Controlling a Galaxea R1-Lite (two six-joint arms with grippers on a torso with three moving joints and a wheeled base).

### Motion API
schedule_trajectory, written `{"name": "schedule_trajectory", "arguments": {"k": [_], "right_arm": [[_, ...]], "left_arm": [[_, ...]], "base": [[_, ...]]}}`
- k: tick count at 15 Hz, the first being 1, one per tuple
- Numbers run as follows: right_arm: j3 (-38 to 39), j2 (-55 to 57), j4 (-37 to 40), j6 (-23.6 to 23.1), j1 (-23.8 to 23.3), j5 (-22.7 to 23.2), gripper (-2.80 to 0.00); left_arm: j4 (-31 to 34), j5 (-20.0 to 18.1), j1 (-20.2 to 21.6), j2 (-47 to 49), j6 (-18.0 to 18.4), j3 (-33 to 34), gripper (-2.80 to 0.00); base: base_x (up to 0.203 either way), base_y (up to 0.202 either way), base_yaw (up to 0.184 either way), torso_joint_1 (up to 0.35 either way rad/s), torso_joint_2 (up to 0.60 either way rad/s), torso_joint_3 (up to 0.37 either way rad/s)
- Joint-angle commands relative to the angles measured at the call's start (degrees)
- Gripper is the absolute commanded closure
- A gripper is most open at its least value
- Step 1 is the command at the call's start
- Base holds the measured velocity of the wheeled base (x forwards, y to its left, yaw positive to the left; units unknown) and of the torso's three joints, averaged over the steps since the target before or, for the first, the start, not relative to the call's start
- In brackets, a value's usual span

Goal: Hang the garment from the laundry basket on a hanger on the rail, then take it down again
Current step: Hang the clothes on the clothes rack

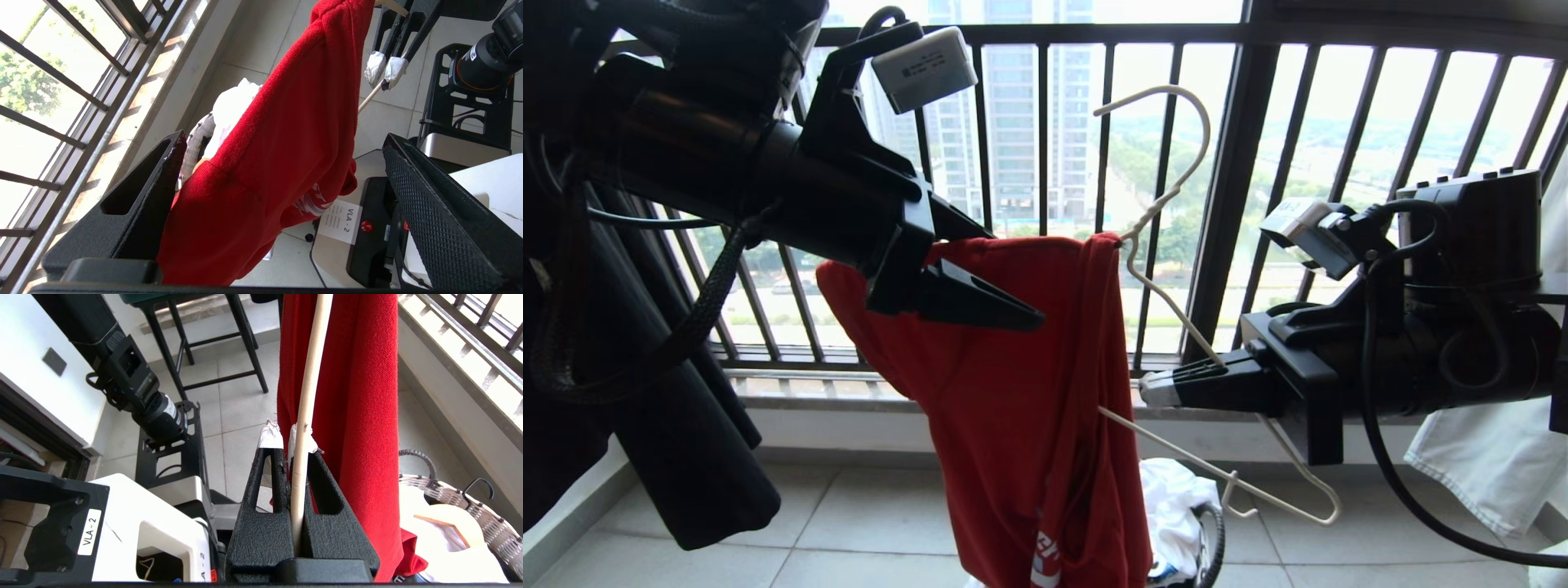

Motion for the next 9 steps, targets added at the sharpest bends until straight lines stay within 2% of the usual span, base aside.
{"name": "schedule_trajectory", "arguments": {"k": [1,4,5,8,9], "right_arm": [[-1.0,1.5,-0.1,-0.9,0.0,0.3,0.0],[-4.5,4.2,0.7,-6.0,-0.7,0.3,0.0],[-5.6,4.6,3.6,-8.6,-0.6,0.3,0.0],[-7.4,4.8,13.3,-21.3,-0.6,0.4,0.0],[-8.5,4.8,14.3,-22.3,-0.6,0.4,0.0]], "left_arm": [[0.8,0.4,0.0,-2.0,0.4,-0.8,-2.8],[0.8,1.2,0.1,-2.8,0.6,-1.5,-2.8],[0.8,1.3,0.0,-2.6,0.7,-2.1,-2.8],[1.7,3.4,-0.3,-2.8,1.6,-2.6,-2.8],[1.9,4.1,-0.3,-3.1,2.5,-2.5,-2.8]], "base": [[0.0,0.0,0.0,0.0,0.0,0.0],[0.0,0.0,0.0,0.0,0.0,0.0],[0.0,0.0,0.0,0.0,0.0,0.0],[0.0,0.0,0.0,0.0,0.0,0.0],[0.0,0.0,0.0,0.0,0.0,0.0]]}}
